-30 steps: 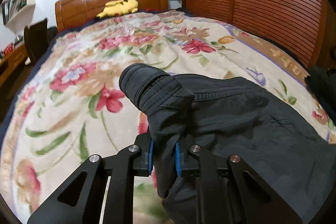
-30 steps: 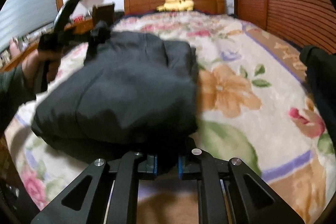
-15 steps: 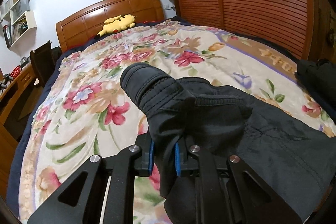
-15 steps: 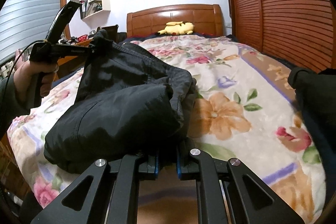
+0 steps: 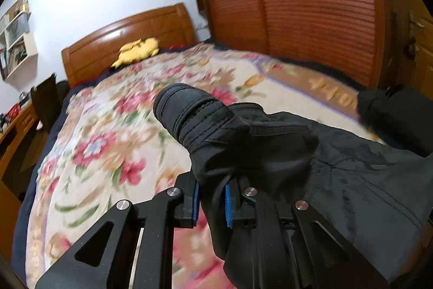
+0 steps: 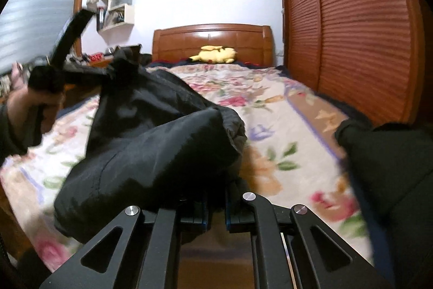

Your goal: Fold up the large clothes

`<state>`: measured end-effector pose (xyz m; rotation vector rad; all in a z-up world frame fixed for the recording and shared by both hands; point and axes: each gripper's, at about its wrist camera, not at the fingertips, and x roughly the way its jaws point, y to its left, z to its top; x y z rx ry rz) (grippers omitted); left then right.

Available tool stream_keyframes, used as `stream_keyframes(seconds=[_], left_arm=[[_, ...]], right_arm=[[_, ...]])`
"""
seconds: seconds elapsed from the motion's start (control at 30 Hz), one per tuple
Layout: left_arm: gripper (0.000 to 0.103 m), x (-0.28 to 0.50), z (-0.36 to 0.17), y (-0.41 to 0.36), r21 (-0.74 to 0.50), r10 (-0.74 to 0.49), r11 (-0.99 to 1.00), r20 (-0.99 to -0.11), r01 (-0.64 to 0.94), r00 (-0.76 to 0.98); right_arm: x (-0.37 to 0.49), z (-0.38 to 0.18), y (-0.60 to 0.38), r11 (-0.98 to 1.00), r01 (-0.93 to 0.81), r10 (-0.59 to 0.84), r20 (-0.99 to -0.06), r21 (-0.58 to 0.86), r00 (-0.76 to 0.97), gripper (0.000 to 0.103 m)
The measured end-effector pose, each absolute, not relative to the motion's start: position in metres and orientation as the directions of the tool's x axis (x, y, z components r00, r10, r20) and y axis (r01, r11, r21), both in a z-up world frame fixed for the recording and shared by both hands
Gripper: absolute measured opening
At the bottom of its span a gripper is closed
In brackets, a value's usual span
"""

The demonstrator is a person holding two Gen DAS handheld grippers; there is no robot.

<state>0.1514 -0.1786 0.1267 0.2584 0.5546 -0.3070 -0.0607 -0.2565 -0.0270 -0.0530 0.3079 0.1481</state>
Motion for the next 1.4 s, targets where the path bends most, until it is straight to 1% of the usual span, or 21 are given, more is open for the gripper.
stream_keyframes(seconds=[0.17, 0.33, 0.5, 0.67, 0.73, 0.77, 0.87, 0.97, 1.03, 1.1, 1.13, 1.17, 1.2, 1.23, 1.27, 1.33, 1.4], left_arm=[[0.015, 0.151, 0.156, -0.234, 0.157, -0.282, 0.899, -0.504, 0.408, 0.816], [0.015, 0.148, 0.192, -0.308, 0.132, -0.392, 0.858, -0.454, 0.496, 0.8], [0.015, 0.145, 0.215, -0.384, 0.086, -0.503, 0.807, -0.416, 0.584, 0.757], [0.015, 0.144, 0.214, -0.453, 0.015, -0.586, 0.76, -0.415, 0.65, 0.696], [0.015, 0.142, 0.201, -0.481, -0.017, -0.618, 0.732, -0.438, 0.681, 0.653], [0.015, 0.14, 0.197, -0.492, -0.012, -0.621, 0.724, -0.447, 0.69, 0.644], [0.015, 0.131, 0.171, -0.516, 0.021, -0.613, 0.71, -0.474, 0.704, 0.632], [0.016, 0.128, 0.162, -0.527, 0.087, -0.58, 0.714, -0.482, 0.695, 0.656], [0.016, 0.128, 0.162, -0.527, 0.099, -0.562, 0.725, -0.487, 0.682, 0.668], [0.021, 0.129, 0.162, -0.52, 0.089, -0.566, 0.723, -0.492, 0.685, 0.661], [0.027, 0.129, 0.162, -0.521, 0.088, -0.565, 0.722, -0.498, 0.686, 0.658], [0.038, 0.127, 0.162, -0.517, 0.092, -0.562, 0.721, -0.502, 0.686, 0.658], [0.045, 0.122, 0.163, -0.506, 0.086, -0.569, 0.72, -0.494, 0.689, 0.657], [0.054, 0.119, 0.161, -0.503, 0.08, -0.576, 0.718, -0.49, 0.692, 0.654], [0.069, 0.113, 0.162, -0.492, 0.068, -0.583, 0.715, -0.492, 0.696, 0.647], [0.087, 0.106, 0.157, -0.482, 0.061, -0.585, 0.716, -0.491, 0.696, 0.645], [0.087, 0.094, 0.153, -0.466, 0.056, -0.58, 0.724, -0.491, 0.688, 0.65]], right_arm=[[-0.068, 0.007, -0.292, 0.99, -0.064, 0.028, -0.275, -0.124, 0.961, 0.008], [-0.091, 0.048, -0.336, 0.974, 0.071, -0.122, -0.236, -0.215, 0.964, 0.008], [-0.117, 0.079, -0.384, 0.937, 0.211, -0.276, -0.221, -0.277, 0.935, 0.008], [-0.144, 0.097, -0.437, 0.889, 0.349, -0.418, -0.215, -0.297, 0.882, 0.008], [-0.154, 0.097, -0.458, 0.873, 0.395, -0.461, -0.225, -0.286, 0.858, 0.008], [-0.16, 0.093, -0.47, 0.869, 0.415, -0.478, -0.239, -0.271, 0.845, 0.008], [-0.17, 0.074, -0.496, 0.859, 0.455, -0.508, -0.288, -0.233, 0.812, 0.008], [-0.173, 0.05, -0.515, 0.86, 0.478, -0.508, -0.361, -0.176, 0.782, 0.008], [-0.172, 0.041, -0.515, 0.868, 0.475, -0.492, -0.377, -0.145, 0.785, 0.009], [-0.177, 0.039, -0.514, 0.872, 0.476, -0.481, -0.384, -0.115, 0.788, 0.009], [-0.18, 0.04, -0.513, 0.873, 0.477, -0.477, -0.385, -0.102, 0.79, 0.01], [-0.171, 0.043, -0.516, 0.874, 0.478, -0.472, -0.382, -0.086, 0.795, 0.011], [-0.174, 0.046, -0.515, 0.873, 0.483, -0.47, -0.381, -0.067, 0.796, 0.018], [-0.178, 0.045, -0.523, 0.865, 0.499, -0.481, -0.379, -0.057, 0.79, 0.027], [-0.183, 0.046, -0.527, 0.861, 0.506, -0.488, -0.368, -0.053, 0.791, 0.031], [-0.193, 0.049, -0.526, 0.86, 0.507, -0.493, -0.338, -0.051, 0.802, 0.05], [-0.204, 0.062, -0.519, 0.856, 0.513, -0.506, -0.3, -0.06, 0.809, 0.054]])
